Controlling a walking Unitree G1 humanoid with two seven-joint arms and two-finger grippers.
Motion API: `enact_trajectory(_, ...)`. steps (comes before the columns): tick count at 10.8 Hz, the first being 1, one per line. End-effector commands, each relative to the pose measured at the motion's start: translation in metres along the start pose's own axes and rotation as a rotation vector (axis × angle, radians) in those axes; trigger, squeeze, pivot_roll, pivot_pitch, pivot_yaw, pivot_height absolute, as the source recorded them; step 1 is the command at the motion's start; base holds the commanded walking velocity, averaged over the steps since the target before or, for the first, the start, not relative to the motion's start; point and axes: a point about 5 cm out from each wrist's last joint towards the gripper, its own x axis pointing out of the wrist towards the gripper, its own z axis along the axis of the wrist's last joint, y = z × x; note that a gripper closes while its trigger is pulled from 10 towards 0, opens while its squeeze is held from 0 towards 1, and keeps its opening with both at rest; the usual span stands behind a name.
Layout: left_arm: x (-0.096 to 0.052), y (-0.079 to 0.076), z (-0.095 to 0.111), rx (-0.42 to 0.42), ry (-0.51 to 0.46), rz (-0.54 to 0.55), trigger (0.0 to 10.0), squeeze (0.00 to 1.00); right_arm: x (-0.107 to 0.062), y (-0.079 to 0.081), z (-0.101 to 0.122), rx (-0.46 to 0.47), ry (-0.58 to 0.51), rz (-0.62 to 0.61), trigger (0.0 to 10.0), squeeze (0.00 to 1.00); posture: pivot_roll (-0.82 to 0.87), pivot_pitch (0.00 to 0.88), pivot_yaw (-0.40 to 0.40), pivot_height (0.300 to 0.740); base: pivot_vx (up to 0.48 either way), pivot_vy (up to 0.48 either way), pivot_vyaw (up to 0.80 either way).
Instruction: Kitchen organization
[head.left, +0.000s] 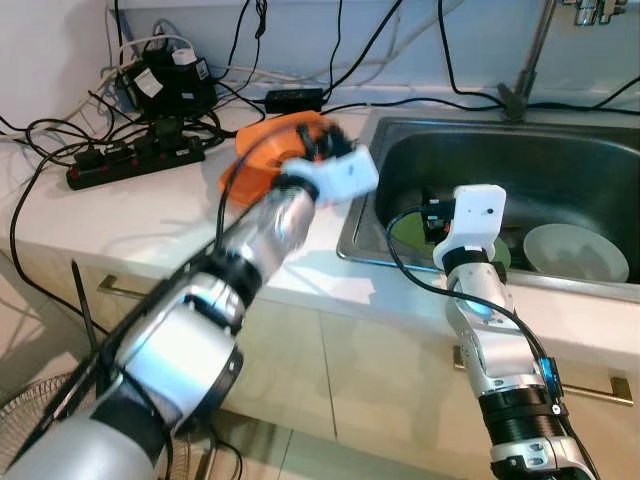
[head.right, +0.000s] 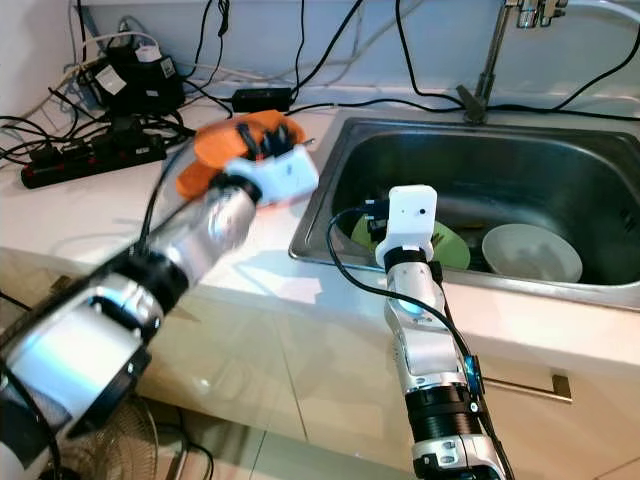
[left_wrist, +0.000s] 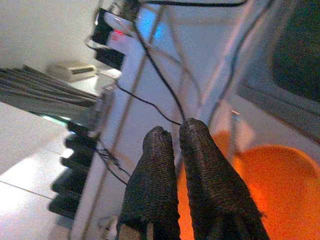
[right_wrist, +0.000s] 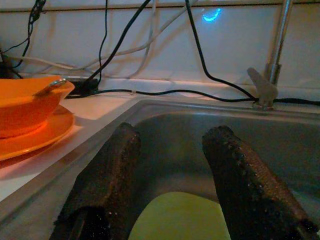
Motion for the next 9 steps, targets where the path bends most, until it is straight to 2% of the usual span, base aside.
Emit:
enact_trajectory(1,-0.003,-0.002,-0.005,-0.007,0.007,-0.031,10.0,1.00,-0.001,0.003,-0.003,-0.001,0.013,0.003,10.0,0.00,-0.01,0.011,0.127,0.740,0.000,0.000,0.00)
enact_trajectory(2,-0.006,-0.007,-0.009,0.016,0.018,-0.064,10.0,1.00,0.000,0.004,-0.003,0.001,0.014,0.007,10.0,0.00,-0.01,0.008,0.126,0.740,0.000,0.000,0.00)
enact_trajectory(5,-0.006,-0.006,-0.011,0.030,0.032,-0.081,10.0,1.00,0.000,0.005,-0.004,0.005,0.015,0.006,10.0,0.00,-0.01,0.006,0.123,0.740,0.000,0.000,0.00)
enact_trajectory(7,-0.005,-0.008,-0.014,0.074,0.058,-0.111,10.0,1.00,0.000,0.003,-0.004,0.004,0.016,0.001,10.0,0.00,-0.01,0.012,0.121,0.740,0.000,0.000,0.00)
enact_trajectory(8,-0.006,-0.009,-0.017,0.099,0.085,-0.134,10.0,0.00,0.001,0.003,-0.004,0.004,0.016,-0.001,10.0,0.00,-0.01,0.015,0.122,0.740,0.000,0.000,0.00)
enact_trajectory(9,-0.006,-0.009,-0.020,0.113,0.113,-0.150,10.0,0.00,0.001,0.003,-0.003,0.004,0.016,-0.002,10.0,0.00,-0.01,0.015,0.123,0.740,0.000,0.000,0.00)
